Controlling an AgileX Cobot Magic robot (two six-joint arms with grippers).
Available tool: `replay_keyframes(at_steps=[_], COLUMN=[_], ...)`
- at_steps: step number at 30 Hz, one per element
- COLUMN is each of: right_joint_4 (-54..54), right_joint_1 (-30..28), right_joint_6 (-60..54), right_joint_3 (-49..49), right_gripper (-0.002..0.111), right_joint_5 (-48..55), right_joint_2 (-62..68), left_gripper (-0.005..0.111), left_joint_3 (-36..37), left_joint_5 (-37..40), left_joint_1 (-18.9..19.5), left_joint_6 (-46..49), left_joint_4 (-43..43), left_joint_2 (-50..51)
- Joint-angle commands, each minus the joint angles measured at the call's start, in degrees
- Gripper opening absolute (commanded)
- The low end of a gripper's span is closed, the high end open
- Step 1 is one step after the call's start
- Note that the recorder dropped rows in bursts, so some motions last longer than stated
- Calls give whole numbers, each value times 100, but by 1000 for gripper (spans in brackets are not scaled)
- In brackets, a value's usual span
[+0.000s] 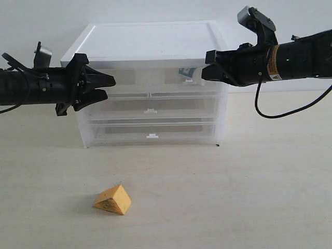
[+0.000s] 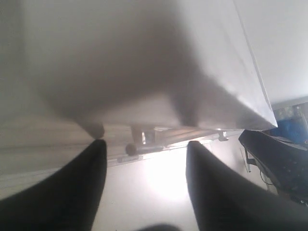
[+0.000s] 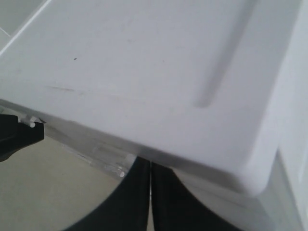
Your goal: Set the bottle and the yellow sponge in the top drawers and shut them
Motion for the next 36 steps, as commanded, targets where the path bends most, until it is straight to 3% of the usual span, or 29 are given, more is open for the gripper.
replay_keyframes(at_steps=[1,4,14,28,36], right_joint_4=[209,198,139,291,504], right_joint_1=[-48,-48,-48,-48,238], right_joint_6=[-44,-44,-40,2,-193], right_joint_3=[-38,-38,-38,-38,-38], right_gripper=[0,0,0,0,0], right_joint_5=[55,50,26,152,331], right_joint_2=[-42,-42,-42,-42,-42], left_gripper=[47,42,4,4,4], left_joint_3=[-77,-101,-148,132,330], left_joint_5=[112,165,75,1042,1022], left_joint_1=[-28,-28,-28,-28,3], left_joint_6=[-72,-72,-164,110,276], left_joint_4=[-72,-72,-72,-72,-72], left_joint_2=[6,6,6,-34,-88])
